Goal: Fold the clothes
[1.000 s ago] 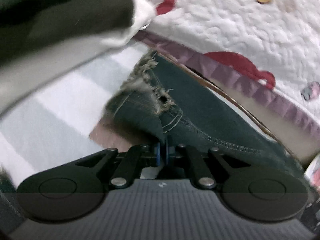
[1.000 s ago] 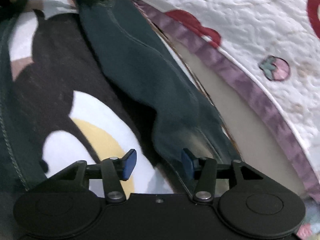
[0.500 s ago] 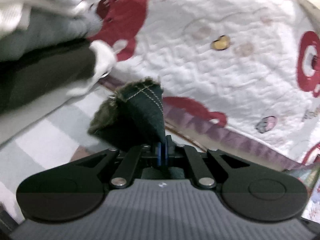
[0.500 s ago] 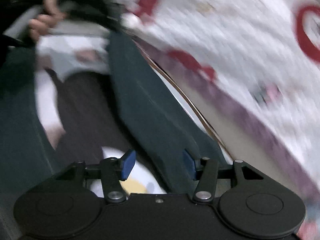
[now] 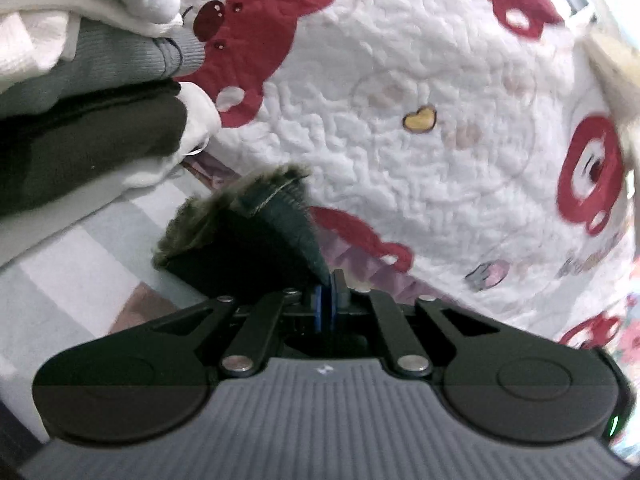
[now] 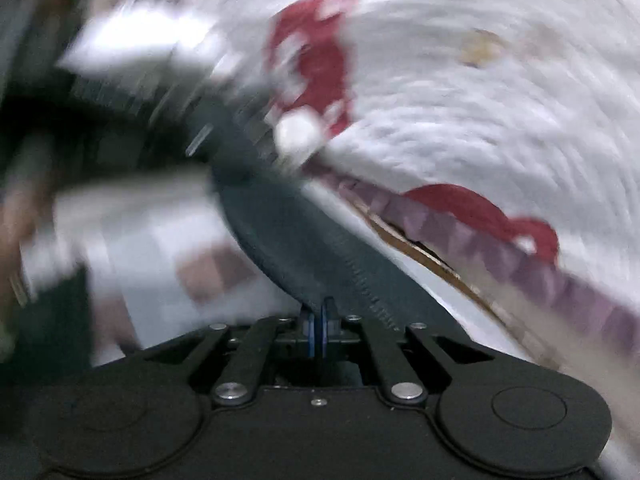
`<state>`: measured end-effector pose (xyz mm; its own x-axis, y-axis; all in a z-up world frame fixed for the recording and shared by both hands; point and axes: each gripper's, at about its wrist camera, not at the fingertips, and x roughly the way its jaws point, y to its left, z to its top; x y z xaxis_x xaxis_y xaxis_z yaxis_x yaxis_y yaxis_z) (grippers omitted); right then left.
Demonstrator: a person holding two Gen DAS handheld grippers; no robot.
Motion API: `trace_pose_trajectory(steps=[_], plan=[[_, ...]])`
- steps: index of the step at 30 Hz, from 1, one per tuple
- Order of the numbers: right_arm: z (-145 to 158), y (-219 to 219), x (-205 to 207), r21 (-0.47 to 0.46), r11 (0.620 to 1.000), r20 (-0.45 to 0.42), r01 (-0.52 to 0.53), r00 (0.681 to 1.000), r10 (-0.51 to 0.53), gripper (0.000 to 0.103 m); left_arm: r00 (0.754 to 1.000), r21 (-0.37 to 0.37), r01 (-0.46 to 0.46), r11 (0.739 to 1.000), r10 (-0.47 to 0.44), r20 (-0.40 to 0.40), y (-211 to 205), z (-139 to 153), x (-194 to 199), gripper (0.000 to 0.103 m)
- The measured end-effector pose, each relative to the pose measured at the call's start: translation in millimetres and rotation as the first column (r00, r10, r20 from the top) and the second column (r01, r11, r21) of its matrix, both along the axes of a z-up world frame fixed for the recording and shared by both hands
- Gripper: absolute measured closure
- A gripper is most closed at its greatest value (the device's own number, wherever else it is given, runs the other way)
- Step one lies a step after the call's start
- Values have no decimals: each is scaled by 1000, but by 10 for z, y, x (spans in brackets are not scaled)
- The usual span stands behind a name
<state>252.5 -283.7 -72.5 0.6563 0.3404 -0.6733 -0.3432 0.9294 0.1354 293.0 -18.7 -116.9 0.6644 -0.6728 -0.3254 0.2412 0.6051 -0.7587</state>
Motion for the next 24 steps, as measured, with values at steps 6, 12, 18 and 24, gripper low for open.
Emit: trace_pose_trajectory(steps=[6,12,18,24], plan=[[-334,-1166,-149,699,614,-474,367,880,14,98,1000,53,15,998,-16,17,-146,-40,-53,91],[-859,-1570,-400,468,678,-578,567,777,-251,98,991,214,58,975,-31,-127,-380,-408,0,90],[-759,-1375,-381,333,818,-449,469,842,-300,94,994,325,50,944,-14,-112,-369,-415,4,69],[-300,-909,-507,75,924,-117,376,923,-366,91,984,241,84,967,-42,-173,-361,-514,28,65]])
